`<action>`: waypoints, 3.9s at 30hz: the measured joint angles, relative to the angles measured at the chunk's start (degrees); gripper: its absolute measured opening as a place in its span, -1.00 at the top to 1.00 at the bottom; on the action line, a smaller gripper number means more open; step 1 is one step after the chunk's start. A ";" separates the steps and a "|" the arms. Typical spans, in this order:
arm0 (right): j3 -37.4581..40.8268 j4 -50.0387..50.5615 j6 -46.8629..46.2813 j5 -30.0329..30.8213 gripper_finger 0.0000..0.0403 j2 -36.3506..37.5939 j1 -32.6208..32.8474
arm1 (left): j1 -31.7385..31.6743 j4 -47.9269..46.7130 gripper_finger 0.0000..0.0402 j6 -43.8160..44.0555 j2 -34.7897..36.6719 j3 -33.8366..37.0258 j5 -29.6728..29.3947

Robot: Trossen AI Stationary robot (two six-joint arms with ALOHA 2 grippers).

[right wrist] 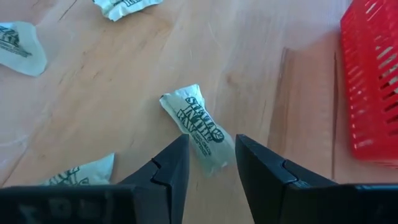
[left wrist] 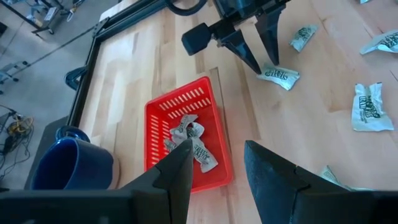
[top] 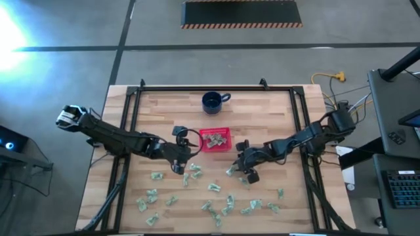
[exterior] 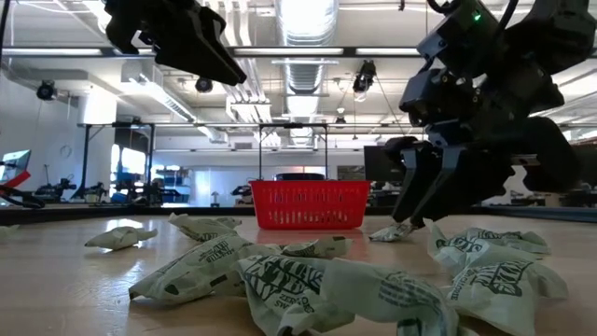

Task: Pick and place items into bin
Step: Put the stevia packet into the red bin

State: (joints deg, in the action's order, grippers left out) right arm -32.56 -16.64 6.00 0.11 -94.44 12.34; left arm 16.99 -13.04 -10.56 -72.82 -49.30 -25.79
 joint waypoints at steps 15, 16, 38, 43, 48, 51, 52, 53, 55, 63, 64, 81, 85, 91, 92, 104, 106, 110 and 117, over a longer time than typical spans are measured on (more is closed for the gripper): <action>0.00 -1.00 -0.44 -0.17 0.55 -2.31 0.05 | 0.00 -0.02 0.36 1.22 0.00 0.01 -0.01; 0.00 -0.81 -0.33 -0.15 0.60 -2.02 0.05 | 0.00 -0.02 0.36 1.22 0.00 0.01 0.01; 0.00 -4.79 6.16 24.56 0.96 11.07 -1.77 | 0.04 -4.17 0.36 5.10 -0.02 0.13 0.02; -1.18 -5.16 4.80 25.41 0.96 10.79 -5.54 | 0.31 -4.73 0.36 7.27 -0.02 0.14 0.19; -2.87 -5.10 4.04 25.39 0.96 8.63 -7.90 | 0.76 -5.35 0.36 7.36 -0.02 0.14 0.27; -4.05 -5.04 4.00 25.28 0.96 7.06 -8.80 | 0.76 -5.46 0.36 7.45 -0.02 0.14 0.27; -4.44 -5.02 3.87 25.24 0.96 6.53 -9.09 | 0.76 -5.55 0.36 7.45 -0.02 0.14 0.27; -4.91 -4.86 3.76 25.15 0.96 5.97 -9.33 | 0.76 -5.53 0.36 7.45 -0.02 0.14 0.27; -5.99 -4.67 3.55 23.89 0.95 4.75 -9.81 | 0.76 -5.55 0.36 7.45 -0.02 0.14 0.27; -8.97 -2.00 4.99 21.27 0.68 1.67 -10.18 | 0.76 -6.33 0.36 8.72 -0.02 0.18 1.19; -9.14 -1.42 5.05 21.28 0.64 1.67 -10.18 | 0.76 -6.76 0.36 8.92 -0.02 0.18 1.65; -8.44 3.59 9.70 11.80 0.39 5.67 -9.11 | 9.02 -32.80 0.37 42.73 -0.02 0.24 16.84; -8.41 3.27 10.91 8.70 0.43 5.75 -9.07 | 13.67 -33.47 0.37 50.04 -0.02 0.32 16.68; -8.39 2.93 11.18 6.52 0.46 5.86 -9.07 | 18.54 -33.07 0.37 57.18 -0.02 2.04 14.83; -8.37 2.94 11.19 6.00 0.46 5.86 -9.09 | 19.15 -32.49 0.37 58.12 -0.02 2.82 14.78; -8.37 2.84 11.19 2.65 0.50 5.88 -9.09 | 20.63 -25.68 0.37 59.76 -0.02 11.84 14.84; -8.37 2.85 11.27 2.65 0.51 5.88 -9.07 | 20.62 -24.28 0.37 59.75 -0.02 13.09 14.93; -8.37 2.85 12.02 2.65 0.53 5.91 -9.09 | 20.61 -22.63 0.37 59.33 -0.02 14.55 14.94; -8.37 2.85 12.26 2.65 0.56 5.91 -9.09 | 20.61 -16.71 0.37 58.66 -0.02 17.99 15.08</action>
State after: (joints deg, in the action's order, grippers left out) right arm -40.93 -13.78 18.26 2.76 -88.53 3.25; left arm 37.60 -29.75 48.10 -72.84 -31.31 -10.71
